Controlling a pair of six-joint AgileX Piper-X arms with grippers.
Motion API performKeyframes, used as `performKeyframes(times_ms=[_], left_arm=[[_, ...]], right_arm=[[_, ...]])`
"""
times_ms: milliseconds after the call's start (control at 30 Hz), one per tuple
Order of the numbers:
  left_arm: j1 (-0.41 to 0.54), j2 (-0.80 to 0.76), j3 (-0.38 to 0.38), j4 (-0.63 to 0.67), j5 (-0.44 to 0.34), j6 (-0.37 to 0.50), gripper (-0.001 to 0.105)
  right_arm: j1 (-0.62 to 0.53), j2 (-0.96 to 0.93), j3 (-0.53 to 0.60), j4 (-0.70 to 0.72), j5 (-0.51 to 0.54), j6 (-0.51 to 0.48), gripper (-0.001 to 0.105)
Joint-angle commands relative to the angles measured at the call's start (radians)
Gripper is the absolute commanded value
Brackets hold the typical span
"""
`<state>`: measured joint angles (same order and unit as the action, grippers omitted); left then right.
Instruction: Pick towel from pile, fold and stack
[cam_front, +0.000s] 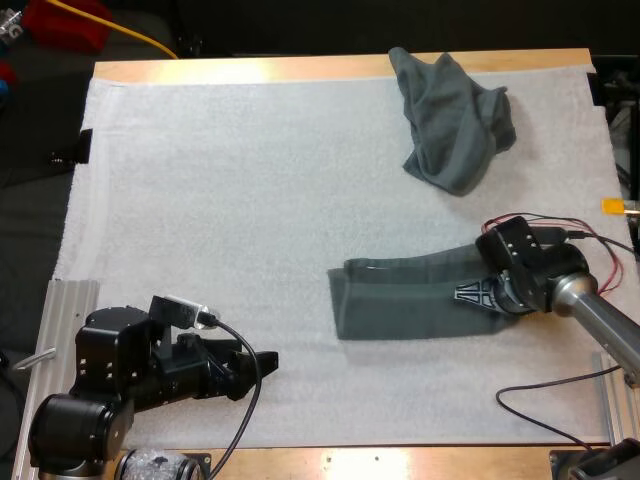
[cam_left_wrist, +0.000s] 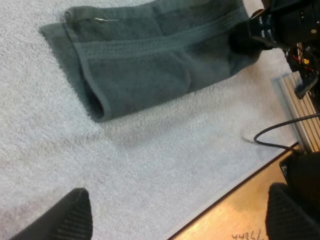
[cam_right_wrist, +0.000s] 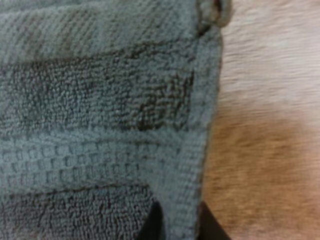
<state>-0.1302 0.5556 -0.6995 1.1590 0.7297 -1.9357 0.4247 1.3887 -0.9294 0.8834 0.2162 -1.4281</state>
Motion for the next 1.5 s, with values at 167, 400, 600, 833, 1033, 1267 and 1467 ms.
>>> performKeyframes(times_ms=[167, 400, 600, 833, 1033, 1267, 1467], left_arm=[[-0.042, -0.004, -0.005, 0.002, 0.008, -0.004, 0.069], [-0.041, -0.004, -0.005, 0.002, 0.008, -0.004, 0.069], [-0.041, -0.004, -0.005, 0.002, 0.008, -0.004, 0.069], [-0.041, -0.004, -0.005, 0.002, 0.008, -0.004, 0.069], [-0.041, -0.004, -0.005, 0.002, 0.008, -0.004, 0.069], [-0.041, -0.004, -0.005, 0.002, 0.008, -0.004, 0.069], [-0.041, -0.004, -0.005, 0.002, 0.008, -0.004, 0.069]], right_arm=[[-0.001, -0.046, 0.006, 0.037, 0.010, -0.007, 0.003], [-0.001, -0.055, -0.028, 0.035, -0.094, 0.064, 0.003], [0.001, -0.055, -0.043, -0.009, -0.255, 0.124, 0.003], [0.106, -0.055, -0.043, -0.161, -0.356, 0.202, 0.003], [0.213, -0.033, -0.043, -0.269, -0.356, 0.245, 0.003], [0.284, 0.043, -0.043, -0.301, -0.373, 0.283, 0.003], [0.315, 0.101, -0.043, -0.398, -0.401, 0.320, 0.003]])
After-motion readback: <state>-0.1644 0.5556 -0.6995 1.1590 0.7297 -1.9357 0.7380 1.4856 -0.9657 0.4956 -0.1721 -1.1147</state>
